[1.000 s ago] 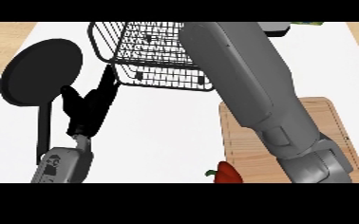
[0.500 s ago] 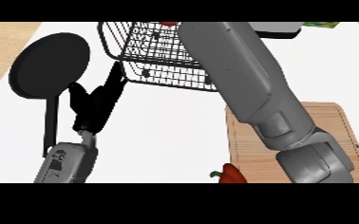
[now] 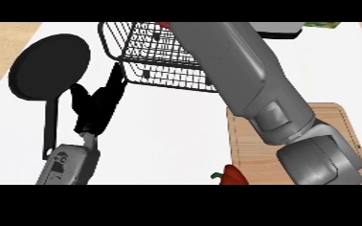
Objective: Pick the pear from the cutting board and place it in the tiered basket
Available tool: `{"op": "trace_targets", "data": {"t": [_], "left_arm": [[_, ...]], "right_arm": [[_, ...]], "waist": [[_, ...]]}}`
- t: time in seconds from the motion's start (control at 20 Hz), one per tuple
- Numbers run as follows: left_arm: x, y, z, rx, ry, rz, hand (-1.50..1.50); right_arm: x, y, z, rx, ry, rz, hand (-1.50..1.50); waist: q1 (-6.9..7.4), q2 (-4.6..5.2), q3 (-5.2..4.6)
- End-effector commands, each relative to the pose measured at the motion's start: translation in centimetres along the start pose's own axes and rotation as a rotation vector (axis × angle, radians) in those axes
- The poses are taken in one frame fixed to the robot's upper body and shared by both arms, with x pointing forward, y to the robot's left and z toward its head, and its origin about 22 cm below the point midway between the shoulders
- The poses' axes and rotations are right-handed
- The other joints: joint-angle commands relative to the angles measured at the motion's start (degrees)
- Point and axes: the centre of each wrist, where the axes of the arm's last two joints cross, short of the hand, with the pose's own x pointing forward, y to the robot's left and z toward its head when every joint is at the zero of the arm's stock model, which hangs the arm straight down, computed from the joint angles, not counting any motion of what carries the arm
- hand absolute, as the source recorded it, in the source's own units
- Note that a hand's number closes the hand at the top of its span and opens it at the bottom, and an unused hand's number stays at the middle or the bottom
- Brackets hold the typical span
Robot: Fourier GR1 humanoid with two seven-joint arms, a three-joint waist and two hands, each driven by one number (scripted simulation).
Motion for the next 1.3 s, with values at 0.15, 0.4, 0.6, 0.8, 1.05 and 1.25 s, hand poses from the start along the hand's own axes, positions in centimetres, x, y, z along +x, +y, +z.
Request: {"op": "trace_targets", "data": {"t": [0.15, 0.4, 0.6, 0.8, 1.05, 1.25], "left_arm": [[-1.0, 0.0, 0.3, 0.002, -0.001, 0.013, 0.00], [-1.8, 1.6, 2.1, 0.044, 0.028, 0.047, 0.00], [-2.6, 2.2, 2.9, 0.087, 0.050, 0.053, 0.00], [-2.3, 2.6, 3.6, 0.122, 0.065, 0.060, 0.00], [-3.7, 4.4, 4.7, 0.168, 0.066, 0.081, 0.00], [-3.4, 3.6, 4.8, 0.169, 0.066, 0.073, 0.00]], "right_arm": [[0.3, -0.1, -0.7, -0.168, 0.161, -0.128, -1.50], [-3.4, -0.9, -0.6, -0.119, 0.182, -0.056, -1.50], [-4.3, -2.9, -0.1, 0.007, 0.165, -0.039, -1.50], [-4.4, -5.2, 0.4, 0.093, 0.145, -0.029, -1.50], [-6.3, -11.0, -0.3, 0.180, 0.147, -0.014, -1.50], [-6.9, -16.9, -0.3, 0.159, 0.149, -0.020, -1.50]], "waist": [[-4.32, -1.26, -0.03], [-7.86, -2.56, 0.12], [-10.01, -3.31, 0.19], [-11.97, -4.27, 0.27], [-13.89, -4.39, 0.23], [-14.68, -4.34, 0.26]]}}
